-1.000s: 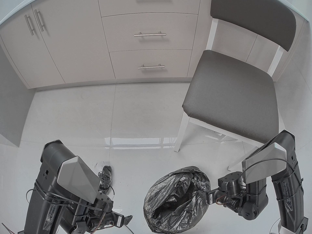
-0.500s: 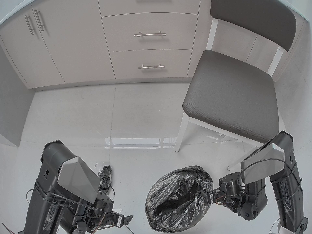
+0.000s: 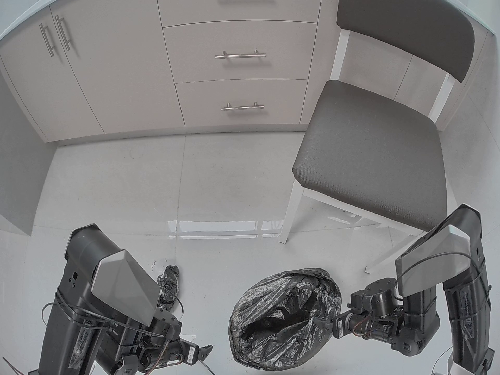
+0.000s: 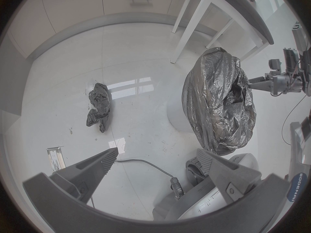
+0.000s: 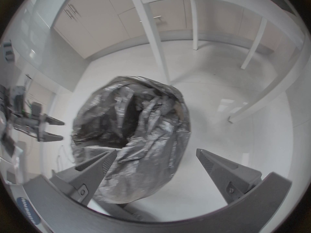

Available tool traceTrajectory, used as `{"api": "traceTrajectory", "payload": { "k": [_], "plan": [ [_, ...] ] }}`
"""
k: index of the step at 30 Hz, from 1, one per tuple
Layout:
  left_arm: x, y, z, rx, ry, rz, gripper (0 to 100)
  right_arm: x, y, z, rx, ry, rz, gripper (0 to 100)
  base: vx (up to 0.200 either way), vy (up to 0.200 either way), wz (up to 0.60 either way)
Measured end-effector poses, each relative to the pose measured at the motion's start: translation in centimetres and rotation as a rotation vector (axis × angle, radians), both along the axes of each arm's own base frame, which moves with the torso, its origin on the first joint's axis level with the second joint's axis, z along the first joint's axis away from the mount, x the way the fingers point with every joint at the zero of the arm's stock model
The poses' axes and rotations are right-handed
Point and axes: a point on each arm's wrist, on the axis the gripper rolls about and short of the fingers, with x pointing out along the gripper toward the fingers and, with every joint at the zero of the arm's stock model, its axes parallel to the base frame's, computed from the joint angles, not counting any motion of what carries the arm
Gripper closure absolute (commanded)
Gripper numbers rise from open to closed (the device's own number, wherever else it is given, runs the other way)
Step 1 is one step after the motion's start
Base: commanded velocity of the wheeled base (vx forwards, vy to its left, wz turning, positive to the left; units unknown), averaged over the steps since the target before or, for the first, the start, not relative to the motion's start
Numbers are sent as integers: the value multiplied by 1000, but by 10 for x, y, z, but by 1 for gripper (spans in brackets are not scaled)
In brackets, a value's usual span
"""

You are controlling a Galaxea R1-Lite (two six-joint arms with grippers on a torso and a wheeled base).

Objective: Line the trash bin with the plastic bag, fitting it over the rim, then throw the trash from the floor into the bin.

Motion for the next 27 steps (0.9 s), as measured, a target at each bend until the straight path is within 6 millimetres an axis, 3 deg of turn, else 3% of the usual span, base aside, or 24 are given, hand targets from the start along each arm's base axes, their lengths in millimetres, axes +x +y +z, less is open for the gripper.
{"api": "traceTrajectory", "payload": {
  "k": [6,12,17,22,27],
  "plan": [
    [-1,2,3,-17,9,-3,0,-11,-4,26,119,16,55,0,0,0,0],
    [1,5,12,-53,4,-10,0,-6,-4,42,151,-45,45,0,0,0,0],
    [7,9,32,-92,-65,-18,0,0,-2,56,180,-111,45,0,0,0,0],
    [15,15,65,-113,-208,-34,0,10,0,75,226,-203,36,0,0,0,0],
    [27,36,93,-92,-349,19,0,19,-1,85,255,-256,22,0,0,0,0]
  ]
}}
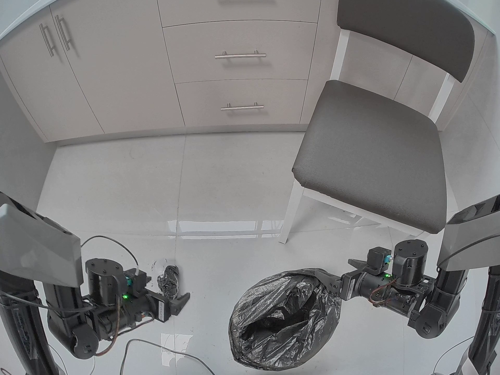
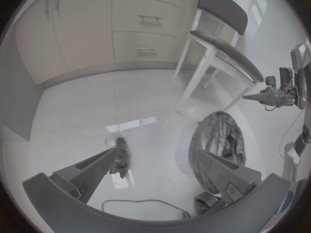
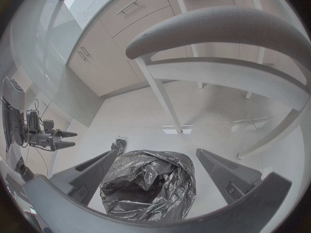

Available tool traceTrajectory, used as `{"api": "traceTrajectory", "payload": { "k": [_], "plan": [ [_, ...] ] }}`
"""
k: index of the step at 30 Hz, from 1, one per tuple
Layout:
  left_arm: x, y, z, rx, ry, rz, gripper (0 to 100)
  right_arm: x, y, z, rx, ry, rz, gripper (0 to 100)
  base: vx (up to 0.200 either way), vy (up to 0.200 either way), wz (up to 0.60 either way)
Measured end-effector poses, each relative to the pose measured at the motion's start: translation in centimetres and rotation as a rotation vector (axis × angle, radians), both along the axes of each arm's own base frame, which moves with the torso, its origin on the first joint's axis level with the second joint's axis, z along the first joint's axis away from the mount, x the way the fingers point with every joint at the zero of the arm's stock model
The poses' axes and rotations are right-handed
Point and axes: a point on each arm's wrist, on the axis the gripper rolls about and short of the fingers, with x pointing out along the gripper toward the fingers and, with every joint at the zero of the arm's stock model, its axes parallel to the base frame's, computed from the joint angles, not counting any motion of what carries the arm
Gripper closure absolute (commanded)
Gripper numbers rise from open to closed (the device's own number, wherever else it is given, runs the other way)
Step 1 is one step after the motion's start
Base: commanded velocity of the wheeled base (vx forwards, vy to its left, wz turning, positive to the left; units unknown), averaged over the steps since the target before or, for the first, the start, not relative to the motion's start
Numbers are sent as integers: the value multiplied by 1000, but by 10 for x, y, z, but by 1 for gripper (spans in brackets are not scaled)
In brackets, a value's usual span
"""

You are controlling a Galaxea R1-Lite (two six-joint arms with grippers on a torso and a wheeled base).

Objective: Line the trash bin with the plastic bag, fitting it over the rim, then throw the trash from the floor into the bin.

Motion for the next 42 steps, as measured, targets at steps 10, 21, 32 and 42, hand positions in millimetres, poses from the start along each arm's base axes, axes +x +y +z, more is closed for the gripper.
{"api": "traceTrajectory", "payload": {
  "k": [10,21,32,42],
  "plan": [
    [52,58,19,52,-77,230,0,12,2,-2,42,-1,-27,0,0,0,0],
    [129,92,26,70,-74,342,0,20,0,-19,41,42,-54,0,0,0,0],
    [199,104,6,54,-47,395,0,27,-3,-32,33,69,-78,0,0,0,0],
    [246,95,-8,-55,93,467,0,33,-7,-40,26,83,-97,0,0,0,0]
  ]
}}
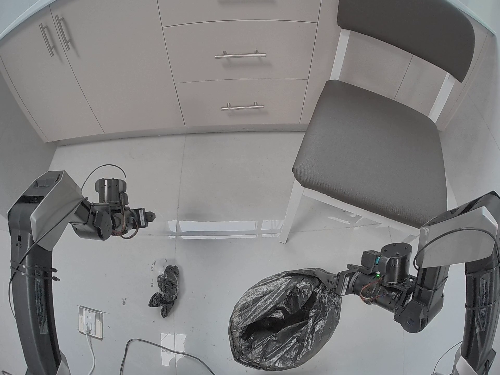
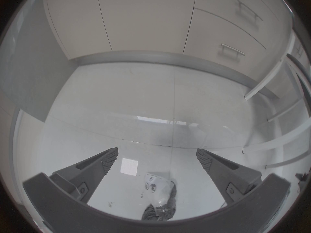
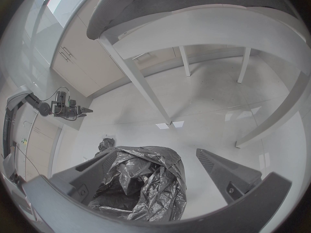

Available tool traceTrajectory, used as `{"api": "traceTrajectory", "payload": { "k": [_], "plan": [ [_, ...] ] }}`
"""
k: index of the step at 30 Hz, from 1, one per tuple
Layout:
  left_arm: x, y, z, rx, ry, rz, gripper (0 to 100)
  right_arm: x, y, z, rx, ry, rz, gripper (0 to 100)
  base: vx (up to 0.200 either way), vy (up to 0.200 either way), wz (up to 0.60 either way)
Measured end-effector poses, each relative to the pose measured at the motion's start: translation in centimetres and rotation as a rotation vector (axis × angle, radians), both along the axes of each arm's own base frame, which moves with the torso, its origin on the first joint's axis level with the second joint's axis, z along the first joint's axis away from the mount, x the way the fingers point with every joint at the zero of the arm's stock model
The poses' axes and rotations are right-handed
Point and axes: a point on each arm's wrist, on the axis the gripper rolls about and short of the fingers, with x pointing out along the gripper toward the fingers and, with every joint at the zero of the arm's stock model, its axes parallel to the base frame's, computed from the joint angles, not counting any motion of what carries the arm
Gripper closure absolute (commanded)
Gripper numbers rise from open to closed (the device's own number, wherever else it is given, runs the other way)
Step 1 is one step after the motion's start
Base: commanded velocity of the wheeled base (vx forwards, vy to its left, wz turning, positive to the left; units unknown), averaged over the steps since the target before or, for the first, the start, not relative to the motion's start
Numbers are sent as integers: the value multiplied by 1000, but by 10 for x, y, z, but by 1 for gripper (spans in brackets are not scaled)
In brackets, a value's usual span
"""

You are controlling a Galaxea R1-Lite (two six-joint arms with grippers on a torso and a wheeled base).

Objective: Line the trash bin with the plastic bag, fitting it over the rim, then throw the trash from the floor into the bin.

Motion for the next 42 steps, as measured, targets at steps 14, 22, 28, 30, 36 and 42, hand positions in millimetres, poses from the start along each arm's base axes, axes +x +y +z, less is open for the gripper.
{"api": "traceTrajectory", "payload": {
  "k": [14,22,28,30,36,42],
  "plan": [
    [55,-33,-29,-71,155,5,0,4,-3,-7,-1,15,-16,0,0,0,0],
    [41,-57,-107,-80,426,14,0,5,-4,-13,-7,30,-19,0,0,0,0],
    [22,-66,-139,-89,594,51,0,6,-4,-16,-10,34,-20,0,0,0,0],
    [19,-71,-146,-78,616,52,0,6,-4,-16,-9,35,-20,0,0,0,0],
    [11,-72,-165,-35,661,62,0,6,-3,-17,-10,36,-20,0,0,0,0],
    [4,-74,-176,4,707,42,0,6,-4,-17,-9,38,-21,0,0,0,0]
  ]
}}
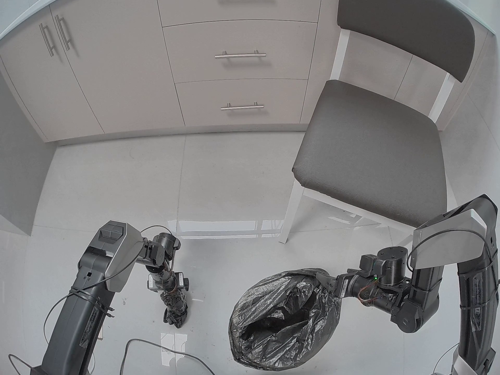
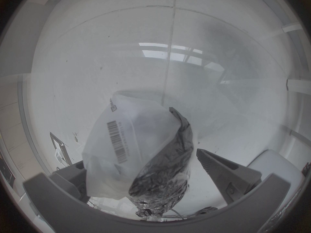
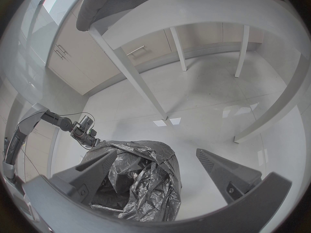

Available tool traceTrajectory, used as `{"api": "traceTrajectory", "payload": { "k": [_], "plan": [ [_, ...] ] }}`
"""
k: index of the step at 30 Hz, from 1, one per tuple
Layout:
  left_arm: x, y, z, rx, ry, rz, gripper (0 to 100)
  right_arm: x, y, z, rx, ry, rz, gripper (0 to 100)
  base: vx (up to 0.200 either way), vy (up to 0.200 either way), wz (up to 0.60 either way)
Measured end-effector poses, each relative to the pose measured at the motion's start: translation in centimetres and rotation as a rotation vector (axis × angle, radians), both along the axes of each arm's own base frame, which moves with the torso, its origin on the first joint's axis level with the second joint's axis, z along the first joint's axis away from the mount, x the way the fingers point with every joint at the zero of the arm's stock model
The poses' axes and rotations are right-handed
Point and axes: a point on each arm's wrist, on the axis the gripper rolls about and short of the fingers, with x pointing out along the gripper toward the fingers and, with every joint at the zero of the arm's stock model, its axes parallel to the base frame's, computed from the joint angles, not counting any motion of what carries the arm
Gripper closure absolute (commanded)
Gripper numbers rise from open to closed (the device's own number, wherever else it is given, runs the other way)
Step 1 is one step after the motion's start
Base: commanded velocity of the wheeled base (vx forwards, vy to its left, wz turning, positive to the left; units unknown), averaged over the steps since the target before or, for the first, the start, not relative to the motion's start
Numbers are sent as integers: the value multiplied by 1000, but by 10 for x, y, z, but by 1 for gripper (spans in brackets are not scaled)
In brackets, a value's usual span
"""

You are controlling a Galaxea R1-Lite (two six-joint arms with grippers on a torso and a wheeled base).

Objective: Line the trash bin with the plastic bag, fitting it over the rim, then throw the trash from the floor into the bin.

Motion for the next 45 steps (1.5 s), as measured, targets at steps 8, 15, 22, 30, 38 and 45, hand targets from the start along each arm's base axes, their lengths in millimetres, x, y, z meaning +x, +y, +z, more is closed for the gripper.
{"api": "traceTrajectory", "payload": {
  "k": [8,15,22,30,38,45],
  "plan": [
    [-4,0,-9,19,23,-5,100,0,0,0,0,0,-1,0,0,0,0],
    [-7,0,-12,22,49,-2,100,0,0,0,0,1,-1,0,0,0,0],
    [-9,-3,-3,27,82,-6,100,1,-1,0,0,1,-5,0,0,0,0],
    [-7,-23,40,29,80,-26,100,1,-3,-1,-1,4,-8,0,0,0,0],
    [-9,-41,107,39,57,-52,100,-1,-4,-2,-4,14,-9,0,0,0,0],
    [-26,-50,177,42,101,-73,100,-3,-4,-3,-2,23,-9,0,0,0,0]
  ]
}}
